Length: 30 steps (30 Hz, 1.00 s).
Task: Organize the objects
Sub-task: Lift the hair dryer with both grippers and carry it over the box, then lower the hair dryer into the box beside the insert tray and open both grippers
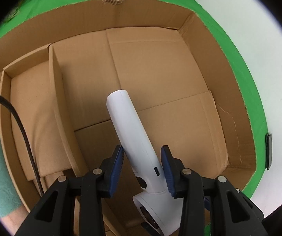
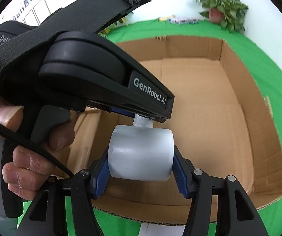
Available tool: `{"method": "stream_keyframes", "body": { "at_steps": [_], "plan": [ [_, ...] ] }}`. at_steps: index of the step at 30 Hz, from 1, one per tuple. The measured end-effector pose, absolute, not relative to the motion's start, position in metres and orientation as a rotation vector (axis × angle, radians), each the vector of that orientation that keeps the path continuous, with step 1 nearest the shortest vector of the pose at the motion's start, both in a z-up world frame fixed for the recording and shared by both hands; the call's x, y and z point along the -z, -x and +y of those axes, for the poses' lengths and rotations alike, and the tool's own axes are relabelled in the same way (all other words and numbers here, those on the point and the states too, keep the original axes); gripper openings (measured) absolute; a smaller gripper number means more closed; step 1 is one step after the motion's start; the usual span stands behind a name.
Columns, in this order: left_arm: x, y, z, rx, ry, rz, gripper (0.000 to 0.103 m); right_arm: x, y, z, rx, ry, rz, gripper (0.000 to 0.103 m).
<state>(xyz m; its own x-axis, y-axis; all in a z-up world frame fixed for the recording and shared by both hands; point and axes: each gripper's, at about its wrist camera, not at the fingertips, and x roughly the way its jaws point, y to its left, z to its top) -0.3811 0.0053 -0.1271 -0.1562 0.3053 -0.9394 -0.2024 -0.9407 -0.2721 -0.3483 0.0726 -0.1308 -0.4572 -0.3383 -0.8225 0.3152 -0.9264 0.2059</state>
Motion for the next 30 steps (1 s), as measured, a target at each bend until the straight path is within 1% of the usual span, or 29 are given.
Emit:
{"method": "stream_keyframes", "body": {
  "at_steps": [4,10,12,13,17,20,22,23,24,26,28,30],
  "plan": [
    [0.128,0.38,0.005,-2.154,1.806,-0.102,0.039,0.139,0.355,0.078,2.366,-1.407,-0.083,0.055],
    [0.117,0.377,-0.01,-2.155,1.813,-0.221,0.039,0.155,0.367,0.086,2.32,-1.483,-0.115,0.054],
    [0.109,0.375,-0.014,-2.175,1.784,-0.254,0.039,0.155,0.368,0.086,2.315,-1.484,-0.097,0.054],
    [0.103,0.372,-0.019,-2.188,1.759,-0.264,0.039,0.155,0.37,0.086,2.3,-1.49,-0.097,0.056],
    [0.079,0.351,-0.044,-2.29,1.678,-0.264,0.039,0.147,0.374,0.091,2.246,-1.467,-0.131,0.059],
    [0.077,0.335,-0.064,-2.369,1.67,-0.263,0.039,0.132,0.374,0.101,2.262,-1.395,-0.135,0.06],
    [0.085,0.325,-0.072,-2.4,1.694,-0.237,0.039,0.126,0.38,0.11,2.274,-1.38,-0.143,0.059],
    [0.09,0.32,-0.077,-2.399,1.714,-0.22,0.039,0.122,0.372,0.11,2.271,-1.396,-0.15,0.051],
    [0.096,0.315,-0.078,-2.397,1.735,-0.204,0.039,0.126,0.386,0.114,2.264,-1.424,-0.158,0.044],
    [0.103,0.306,-0.08,-2.396,1.749,-0.181,0.039,0.133,0.398,0.121,2.22,-1.456,-0.212,0.036],
    [0.107,0.298,-0.078,-2.402,1.738,-0.169,0.036,0.133,0.401,0.12,2.205,-1.454,-0.212,0.031],
    [0.107,0.292,-0.079,-2.407,1.743,-0.158,0.033,0.132,0.398,0.116,2.186,-1.461,-0.204,0.031]
  ]
}}
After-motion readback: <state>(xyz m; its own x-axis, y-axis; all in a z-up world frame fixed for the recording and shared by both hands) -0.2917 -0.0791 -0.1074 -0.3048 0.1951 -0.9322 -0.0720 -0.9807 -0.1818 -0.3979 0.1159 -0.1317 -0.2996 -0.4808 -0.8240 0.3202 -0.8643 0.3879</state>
